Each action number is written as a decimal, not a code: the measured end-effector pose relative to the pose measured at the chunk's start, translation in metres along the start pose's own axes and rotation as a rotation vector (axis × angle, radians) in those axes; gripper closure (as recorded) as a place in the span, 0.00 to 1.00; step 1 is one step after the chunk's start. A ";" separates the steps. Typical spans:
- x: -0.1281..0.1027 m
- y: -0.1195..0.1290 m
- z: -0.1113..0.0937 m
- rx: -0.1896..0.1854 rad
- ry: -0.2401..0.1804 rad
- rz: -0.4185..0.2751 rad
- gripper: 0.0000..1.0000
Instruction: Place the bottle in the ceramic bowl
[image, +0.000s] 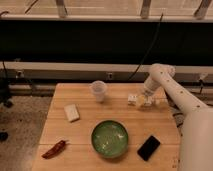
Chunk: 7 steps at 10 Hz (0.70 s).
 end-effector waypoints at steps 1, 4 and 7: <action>0.000 0.001 0.001 -0.001 0.001 -0.002 0.72; -0.002 0.006 0.001 -0.004 0.004 -0.009 0.99; -0.018 0.017 -0.027 -0.002 0.006 -0.017 1.00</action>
